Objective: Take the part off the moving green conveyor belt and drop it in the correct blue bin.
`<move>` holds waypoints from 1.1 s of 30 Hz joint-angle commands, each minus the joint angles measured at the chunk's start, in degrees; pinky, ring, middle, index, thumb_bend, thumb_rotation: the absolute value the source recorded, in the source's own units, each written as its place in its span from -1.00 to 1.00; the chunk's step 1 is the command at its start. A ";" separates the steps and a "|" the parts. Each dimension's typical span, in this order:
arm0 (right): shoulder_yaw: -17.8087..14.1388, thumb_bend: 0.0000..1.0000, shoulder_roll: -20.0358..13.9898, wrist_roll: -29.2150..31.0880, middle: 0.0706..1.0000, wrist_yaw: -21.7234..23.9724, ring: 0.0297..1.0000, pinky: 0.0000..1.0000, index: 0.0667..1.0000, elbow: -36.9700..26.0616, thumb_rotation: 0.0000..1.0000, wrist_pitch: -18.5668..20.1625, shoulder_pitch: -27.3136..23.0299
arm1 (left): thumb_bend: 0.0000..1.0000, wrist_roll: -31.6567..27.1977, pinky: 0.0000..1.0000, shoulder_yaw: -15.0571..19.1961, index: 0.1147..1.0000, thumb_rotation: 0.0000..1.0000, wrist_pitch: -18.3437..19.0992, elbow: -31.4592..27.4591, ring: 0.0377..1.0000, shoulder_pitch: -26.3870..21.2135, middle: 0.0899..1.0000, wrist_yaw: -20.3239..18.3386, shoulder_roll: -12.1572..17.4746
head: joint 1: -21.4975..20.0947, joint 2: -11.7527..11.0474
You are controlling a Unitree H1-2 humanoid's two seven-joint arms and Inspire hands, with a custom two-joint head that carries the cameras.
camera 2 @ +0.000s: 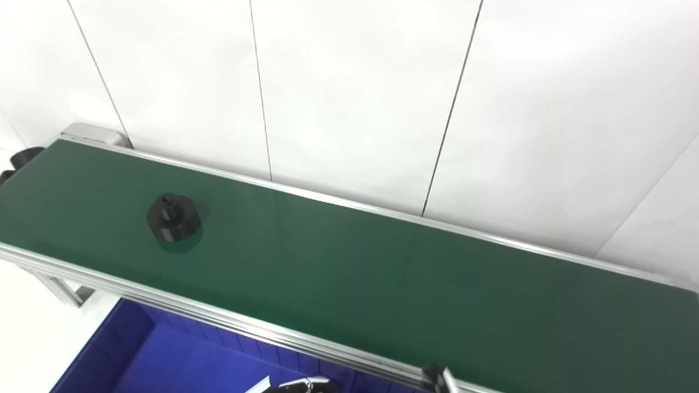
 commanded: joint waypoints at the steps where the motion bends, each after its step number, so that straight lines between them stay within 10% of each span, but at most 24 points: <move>1: -0.95 0.47 -0.06 1.29 0.73 1.31 0.62 0.39 0.82 -5.61 -0.32 -0.67 -2.68 | 0.90 -0.11 0.54 -0.39 0.61 -0.19 -1.91 -0.56 0.66 -1.04 0.71 0.61 0.22 | -0.22 0.01; 12: -4.97 0.65 -0.04 -1.32 0.68 11.34 0.57 0.38 0.81 -15.85 0.01 18.08 -21.02 | 0.90 -0.98 0.51 0.09 0.61 -0.20 -1.91 0.24 0.65 -1.90 0.72 -0.09 0.16 | -4.65 0.80; 20: -2.53 0.66 1.14 -8.56 0.67 20.40 0.55 0.36 0.80 -16.48 -0.24 34.63 -35.04 | 0.87 -2.11 0.63 0.87 0.65 -0.23 -1.91 -0.57 0.72 -2.04 0.77 -1.96 0.73 | -10.73 4.25; 33: 2.99 0.68 3.29 -18.37 0.67 25.44 0.55 0.36 0.82 -10.02 -0.14 43.98 -46.97 | 0.87 -3.52 0.65 3.38 0.75 -0.18 -1.91 -1.44 0.77 -2.00 0.84 -6.27 0.97 | -14.95 8.25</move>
